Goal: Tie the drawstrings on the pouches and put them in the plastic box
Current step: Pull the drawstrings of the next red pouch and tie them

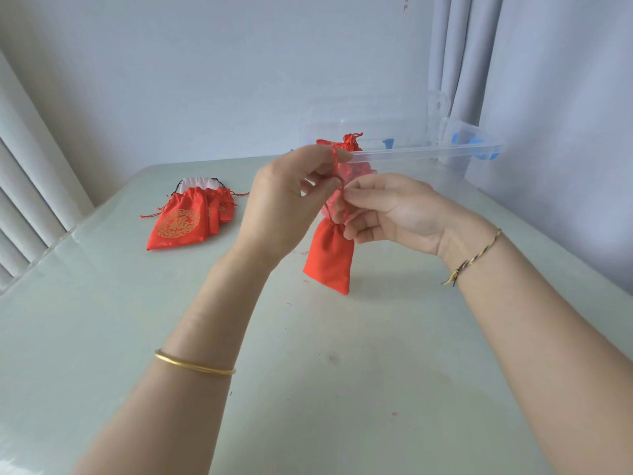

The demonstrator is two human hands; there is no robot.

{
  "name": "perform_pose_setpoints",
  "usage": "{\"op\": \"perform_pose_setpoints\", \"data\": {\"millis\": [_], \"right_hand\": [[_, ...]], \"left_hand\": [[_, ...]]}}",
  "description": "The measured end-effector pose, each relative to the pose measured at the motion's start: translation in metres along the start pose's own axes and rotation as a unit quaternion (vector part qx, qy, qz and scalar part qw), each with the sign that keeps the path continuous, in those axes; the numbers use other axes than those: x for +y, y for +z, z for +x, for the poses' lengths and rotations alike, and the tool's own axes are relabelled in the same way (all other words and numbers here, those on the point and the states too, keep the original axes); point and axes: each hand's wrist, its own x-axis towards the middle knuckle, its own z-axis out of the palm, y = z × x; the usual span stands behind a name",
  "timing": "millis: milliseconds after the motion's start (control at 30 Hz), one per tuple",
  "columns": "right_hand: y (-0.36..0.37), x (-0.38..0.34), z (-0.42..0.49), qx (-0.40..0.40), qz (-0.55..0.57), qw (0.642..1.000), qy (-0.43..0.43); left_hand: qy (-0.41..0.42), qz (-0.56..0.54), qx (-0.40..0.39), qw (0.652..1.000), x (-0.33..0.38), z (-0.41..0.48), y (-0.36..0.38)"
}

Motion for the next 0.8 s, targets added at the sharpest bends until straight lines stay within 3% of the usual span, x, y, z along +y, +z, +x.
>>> {"op": "perform_pose_setpoints", "data": {"millis": [333,533,700,800], "right_hand": [[0.0033,-0.0019,0.0019,0.142,-0.060,0.986,-0.067],[0.0014,-0.0025,0.0016,0.149,-0.090,0.982,-0.078],[0.0057,-0.0021,0.0037,0.200,-0.180,0.956,-0.119],[0.0067,-0.0012,0.0034,0.174,-0.174,0.963,-0.111]], "left_hand": [[-0.037,-0.037,0.029,0.998,-0.0047,-0.0002,0.0023],[-0.078,-0.065,0.032,0.994,-0.0062,0.0010,0.0034],[-0.076,-0.052,0.046,0.995,-0.0052,0.0014,0.0038],[-0.079,-0.040,0.050,0.995,-0.0063,0.0017,0.0042]]}}
